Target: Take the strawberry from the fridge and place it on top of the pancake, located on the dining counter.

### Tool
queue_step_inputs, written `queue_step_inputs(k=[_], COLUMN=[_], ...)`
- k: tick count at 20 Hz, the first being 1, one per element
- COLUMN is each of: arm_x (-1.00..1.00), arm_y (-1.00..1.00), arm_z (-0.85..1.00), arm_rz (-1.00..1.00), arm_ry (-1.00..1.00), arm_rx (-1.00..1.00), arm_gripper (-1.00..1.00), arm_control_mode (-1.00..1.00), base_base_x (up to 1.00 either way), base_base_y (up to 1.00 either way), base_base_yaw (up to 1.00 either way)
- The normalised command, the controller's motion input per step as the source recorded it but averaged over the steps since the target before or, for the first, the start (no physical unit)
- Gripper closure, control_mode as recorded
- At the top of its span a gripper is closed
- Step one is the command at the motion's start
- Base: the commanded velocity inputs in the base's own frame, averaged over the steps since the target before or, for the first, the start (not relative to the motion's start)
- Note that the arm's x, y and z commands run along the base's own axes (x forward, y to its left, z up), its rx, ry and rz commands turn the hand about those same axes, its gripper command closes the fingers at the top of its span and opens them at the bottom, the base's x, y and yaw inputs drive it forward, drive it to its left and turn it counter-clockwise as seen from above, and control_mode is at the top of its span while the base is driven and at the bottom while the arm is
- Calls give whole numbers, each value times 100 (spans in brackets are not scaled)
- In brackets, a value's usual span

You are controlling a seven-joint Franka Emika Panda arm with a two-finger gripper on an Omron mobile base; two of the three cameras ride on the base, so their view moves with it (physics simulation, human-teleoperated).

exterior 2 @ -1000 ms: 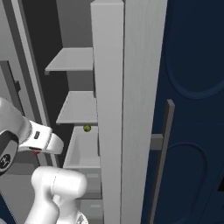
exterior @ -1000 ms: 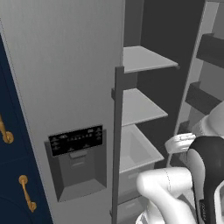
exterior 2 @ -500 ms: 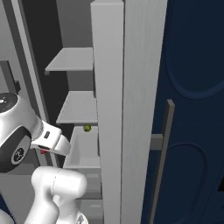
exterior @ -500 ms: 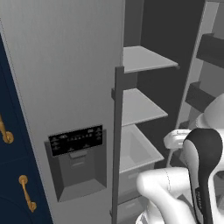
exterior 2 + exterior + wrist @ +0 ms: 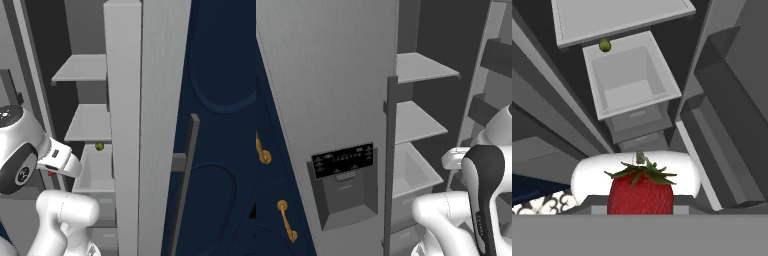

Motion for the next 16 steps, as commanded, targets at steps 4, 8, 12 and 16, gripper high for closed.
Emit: queue_step_inputs(k=[4,8,12,16], arm_x=[-1,0,0,0], arm_y=[0,0,0,0], arm_z=[0,0,0,0], arm_rz=[0,0,0,0], arm_ry=[0,0,0,0], arm_rx=[0,0,0,0], arm_gripper=[100,100,100,100], arm_control_mode=[100,100,100,100], base_base_x=[-4,-78,-100,-94], base_base_y=[0,12,16,6], base_base_yaw=[1,-2,-26,-47])
